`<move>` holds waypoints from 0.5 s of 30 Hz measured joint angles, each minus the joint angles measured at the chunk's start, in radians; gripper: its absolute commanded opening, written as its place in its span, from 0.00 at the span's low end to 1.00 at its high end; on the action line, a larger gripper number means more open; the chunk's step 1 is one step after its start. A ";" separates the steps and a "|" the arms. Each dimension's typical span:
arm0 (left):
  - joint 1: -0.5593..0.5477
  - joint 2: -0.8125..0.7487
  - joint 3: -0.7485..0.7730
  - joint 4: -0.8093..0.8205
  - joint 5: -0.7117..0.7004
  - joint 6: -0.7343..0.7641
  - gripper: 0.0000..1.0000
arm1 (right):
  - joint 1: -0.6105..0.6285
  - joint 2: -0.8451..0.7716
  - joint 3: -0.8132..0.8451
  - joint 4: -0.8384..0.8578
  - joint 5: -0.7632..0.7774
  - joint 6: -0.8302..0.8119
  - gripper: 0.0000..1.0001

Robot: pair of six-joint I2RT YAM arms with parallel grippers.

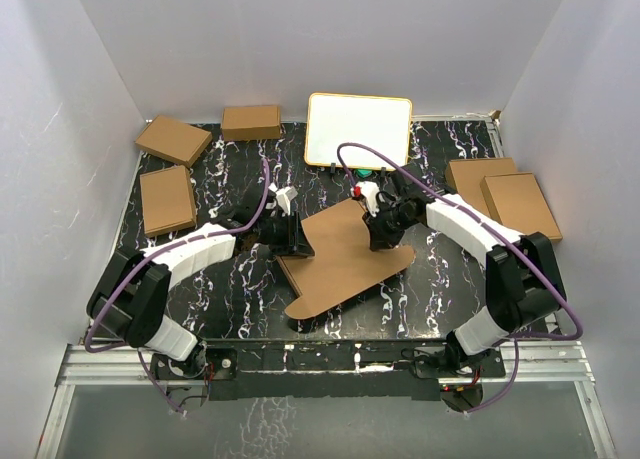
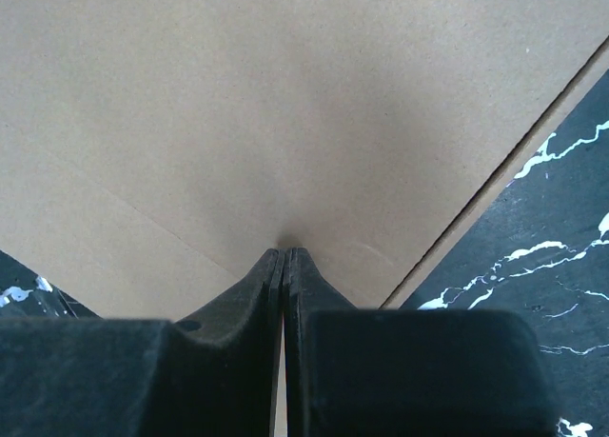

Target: Fold the paper box

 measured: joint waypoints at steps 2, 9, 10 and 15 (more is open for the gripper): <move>0.000 0.001 0.000 0.000 0.001 0.000 0.28 | 0.000 0.008 0.000 0.002 0.000 0.004 0.09; 0.000 -0.017 0.003 -0.005 0.004 -0.010 0.29 | -0.003 0.013 0.000 0.004 -0.004 0.008 0.11; 0.000 -0.028 0.003 -0.005 0.007 -0.015 0.29 | -0.006 0.015 0.000 0.004 -0.009 0.009 0.12; -0.003 -0.124 -0.012 0.014 0.025 -0.065 0.29 | -0.033 0.016 0.005 -0.006 -0.068 0.006 0.16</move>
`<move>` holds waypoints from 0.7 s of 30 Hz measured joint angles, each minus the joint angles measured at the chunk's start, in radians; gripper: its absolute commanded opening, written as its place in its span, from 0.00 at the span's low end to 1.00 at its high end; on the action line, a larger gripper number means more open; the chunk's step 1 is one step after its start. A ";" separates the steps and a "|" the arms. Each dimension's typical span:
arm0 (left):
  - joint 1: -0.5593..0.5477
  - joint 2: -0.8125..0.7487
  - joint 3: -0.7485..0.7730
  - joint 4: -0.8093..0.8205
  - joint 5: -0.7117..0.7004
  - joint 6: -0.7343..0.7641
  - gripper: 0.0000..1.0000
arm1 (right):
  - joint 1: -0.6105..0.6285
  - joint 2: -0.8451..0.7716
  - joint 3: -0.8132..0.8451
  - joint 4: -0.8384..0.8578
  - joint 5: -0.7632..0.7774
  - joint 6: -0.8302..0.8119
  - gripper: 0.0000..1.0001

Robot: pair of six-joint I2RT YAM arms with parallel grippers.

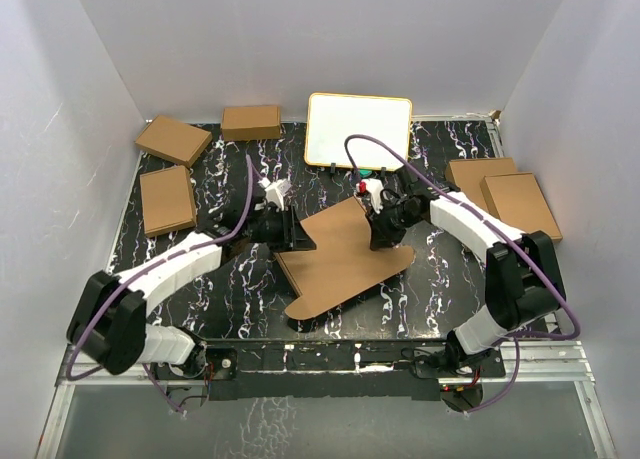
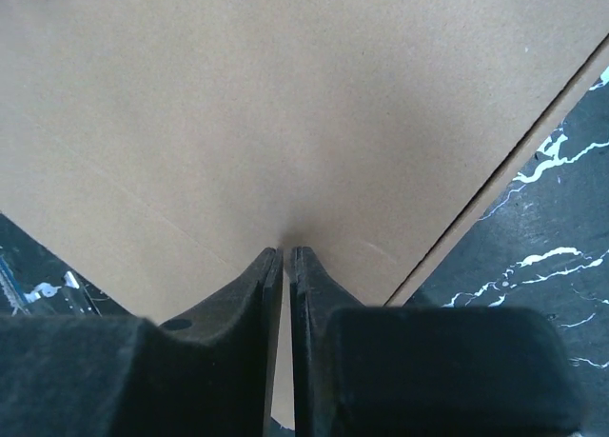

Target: Fold the paper box

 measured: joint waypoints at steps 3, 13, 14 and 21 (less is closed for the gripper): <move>-0.016 -0.079 -0.048 0.043 0.003 -0.039 0.28 | -0.024 -0.005 0.003 -0.006 -0.051 -0.004 0.18; -0.117 -0.115 -0.228 0.129 -0.029 -0.150 0.27 | -0.083 -0.047 -0.024 0.033 -0.076 0.005 0.19; -0.117 -0.109 -0.234 0.132 -0.039 -0.151 0.27 | -0.086 -0.032 -0.025 0.032 -0.066 0.005 0.19; -0.117 -0.081 -0.236 0.138 -0.067 -0.144 0.28 | -0.100 0.026 -0.006 0.028 -0.060 0.023 0.21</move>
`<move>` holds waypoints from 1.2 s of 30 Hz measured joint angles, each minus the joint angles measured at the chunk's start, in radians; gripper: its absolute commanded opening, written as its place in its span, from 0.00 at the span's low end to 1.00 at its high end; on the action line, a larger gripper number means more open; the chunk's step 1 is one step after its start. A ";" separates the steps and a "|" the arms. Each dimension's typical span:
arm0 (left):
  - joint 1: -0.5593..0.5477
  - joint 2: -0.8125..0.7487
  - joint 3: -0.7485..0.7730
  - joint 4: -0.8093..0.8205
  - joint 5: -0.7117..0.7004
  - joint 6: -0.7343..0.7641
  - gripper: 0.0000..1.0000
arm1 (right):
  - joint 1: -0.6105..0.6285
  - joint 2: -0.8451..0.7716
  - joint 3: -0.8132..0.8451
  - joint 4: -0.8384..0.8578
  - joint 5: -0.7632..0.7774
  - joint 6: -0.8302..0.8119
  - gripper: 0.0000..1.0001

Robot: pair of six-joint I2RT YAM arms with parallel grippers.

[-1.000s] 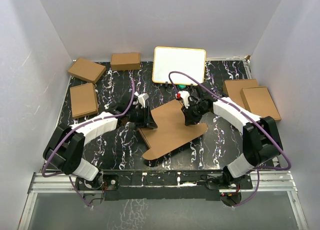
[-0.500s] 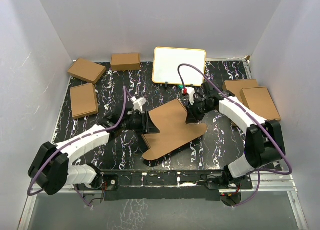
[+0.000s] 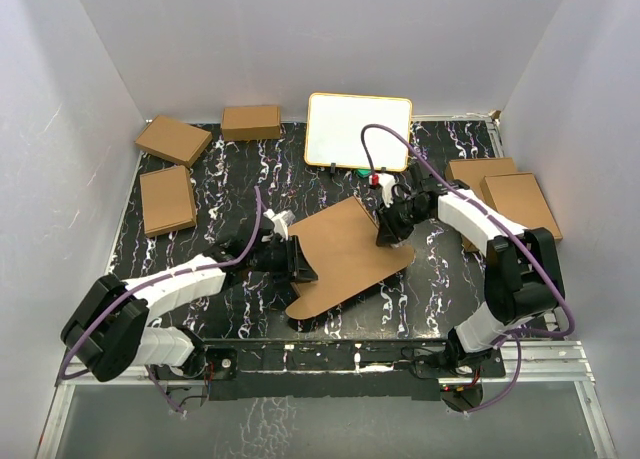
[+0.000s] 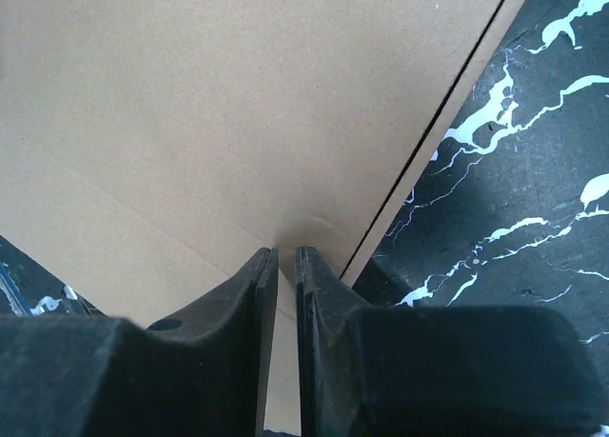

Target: Fold the paper box

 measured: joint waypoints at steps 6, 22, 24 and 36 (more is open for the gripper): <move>0.000 -0.014 0.024 -0.031 -0.040 0.032 0.34 | -0.041 -0.008 0.003 -0.017 -0.069 -0.008 0.40; 0.002 -0.425 -0.077 -0.031 -0.285 0.038 0.97 | -0.215 0.138 0.043 0.034 -0.312 0.103 0.63; 0.002 -0.440 -0.117 -0.034 -0.299 0.017 0.97 | -0.214 0.184 0.056 0.022 -0.330 0.105 0.61; 0.003 -0.449 -0.270 0.001 -0.306 -0.131 0.97 | -0.215 0.283 0.093 -0.004 -0.362 0.141 0.39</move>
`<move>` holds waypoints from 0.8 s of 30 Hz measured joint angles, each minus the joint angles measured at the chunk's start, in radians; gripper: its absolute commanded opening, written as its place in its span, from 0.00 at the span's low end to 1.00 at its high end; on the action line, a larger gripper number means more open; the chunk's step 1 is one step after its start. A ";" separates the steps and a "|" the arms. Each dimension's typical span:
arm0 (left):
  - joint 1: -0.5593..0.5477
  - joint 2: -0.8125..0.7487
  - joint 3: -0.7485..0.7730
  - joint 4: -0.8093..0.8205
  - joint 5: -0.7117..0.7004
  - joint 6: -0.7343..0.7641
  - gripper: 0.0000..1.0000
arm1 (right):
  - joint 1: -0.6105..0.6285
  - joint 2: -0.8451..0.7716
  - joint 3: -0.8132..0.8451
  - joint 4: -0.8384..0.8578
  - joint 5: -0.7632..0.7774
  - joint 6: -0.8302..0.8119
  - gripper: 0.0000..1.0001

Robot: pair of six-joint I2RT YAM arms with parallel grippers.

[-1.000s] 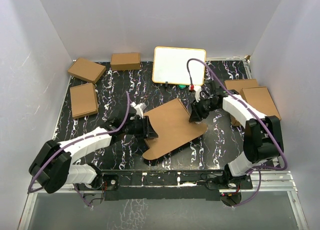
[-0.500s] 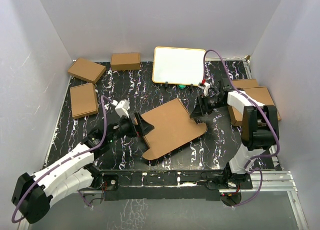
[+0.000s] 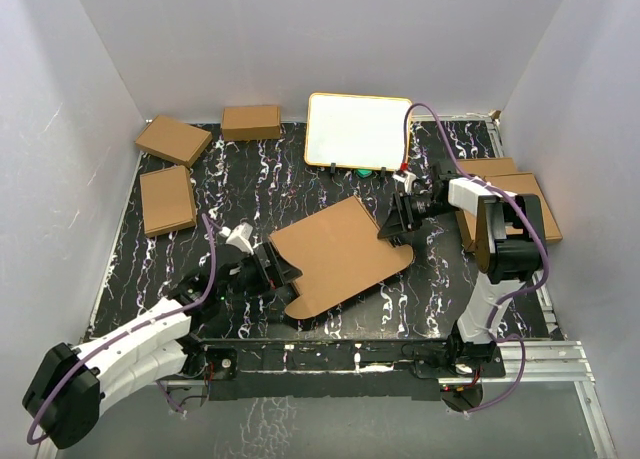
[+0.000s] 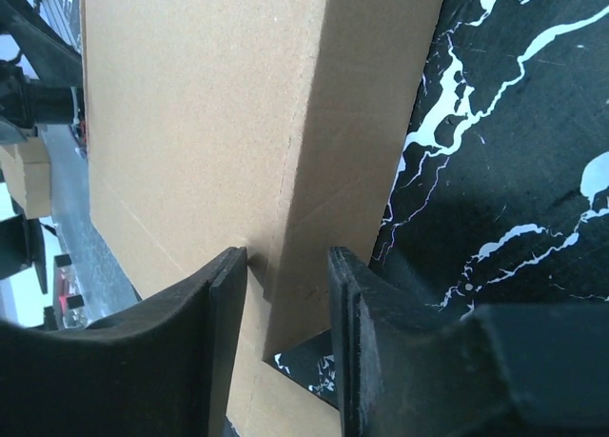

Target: Fold the paper box

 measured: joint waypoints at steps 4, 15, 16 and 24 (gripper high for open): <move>0.000 0.007 -0.023 0.035 0.003 -0.038 0.97 | -0.021 0.004 0.000 0.006 -0.003 0.026 0.25; 0.000 0.121 -0.060 0.195 0.032 -0.130 0.97 | -0.068 0.047 0.000 0.009 -0.072 0.093 0.18; 0.000 0.131 -0.060 0.205 0.035 -0.137 0.97 | -0.070 0.049 0.000 0.011 -0.076 0.097 0.18; 0.000 0.157 -0.078 0.262 0.027 -0.193 0.97 | -0.106 0.076 0.000 0.015 -0.114 0.125 0.16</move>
